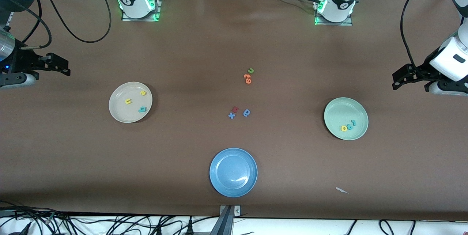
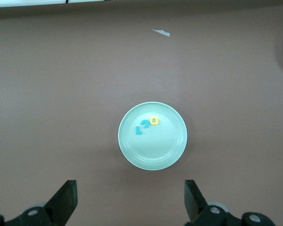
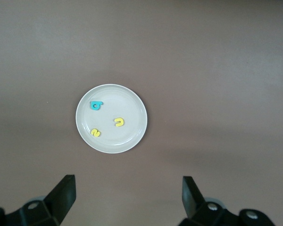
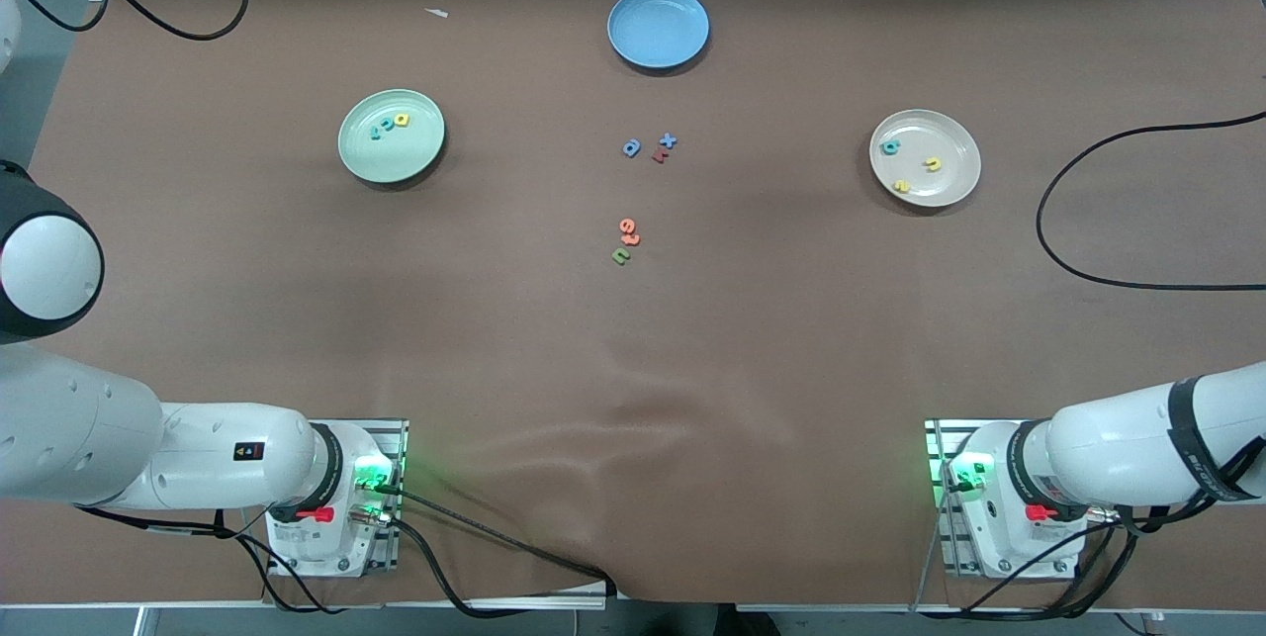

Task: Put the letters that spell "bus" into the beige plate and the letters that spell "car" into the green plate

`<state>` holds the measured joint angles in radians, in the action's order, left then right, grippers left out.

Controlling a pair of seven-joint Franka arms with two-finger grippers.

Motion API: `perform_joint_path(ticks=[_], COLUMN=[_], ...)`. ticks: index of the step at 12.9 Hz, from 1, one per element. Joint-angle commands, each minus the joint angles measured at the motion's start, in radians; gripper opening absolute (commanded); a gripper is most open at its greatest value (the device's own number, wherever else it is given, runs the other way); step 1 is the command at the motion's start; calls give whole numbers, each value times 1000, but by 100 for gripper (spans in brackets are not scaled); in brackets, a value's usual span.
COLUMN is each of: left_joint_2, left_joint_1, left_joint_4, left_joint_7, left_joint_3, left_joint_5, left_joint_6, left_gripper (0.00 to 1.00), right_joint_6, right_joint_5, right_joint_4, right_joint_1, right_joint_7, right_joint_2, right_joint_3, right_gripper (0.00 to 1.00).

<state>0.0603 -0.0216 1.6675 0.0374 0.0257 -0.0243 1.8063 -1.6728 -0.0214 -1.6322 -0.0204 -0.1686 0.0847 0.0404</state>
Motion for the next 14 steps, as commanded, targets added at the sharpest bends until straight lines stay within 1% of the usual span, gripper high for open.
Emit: perform_joint_path(ticks=[1,5,8,13,14], left_joint_2=[10,10,10,10,10], left_joint_1=[3,3,3,3,3], left_joint_4=[-28,-28,-28,-28,-28], left_joint_7=[12,13,13,13,12], left_joint_3=[0,0,0,0,0], left_joint_5=[-22,-22,-22,-22,-22], left_joint_6=[-21,-21,-21,-21,-21], left_gripper=[100,100,100,100,100], right_joint_6=[18,36,116,137,139], right_joint_5=[12,17,17,18,14], right_joint_4=[51,63,107,112,129], right_joint_1=[10,7,8,8,8], right_joint_7=[-22,-14,-14,-17,-14], right_joint_2=[10,4,4,6,3], right_joint_3=[1,1,7,15,15], right_gripper=[100,100,100,100,100])
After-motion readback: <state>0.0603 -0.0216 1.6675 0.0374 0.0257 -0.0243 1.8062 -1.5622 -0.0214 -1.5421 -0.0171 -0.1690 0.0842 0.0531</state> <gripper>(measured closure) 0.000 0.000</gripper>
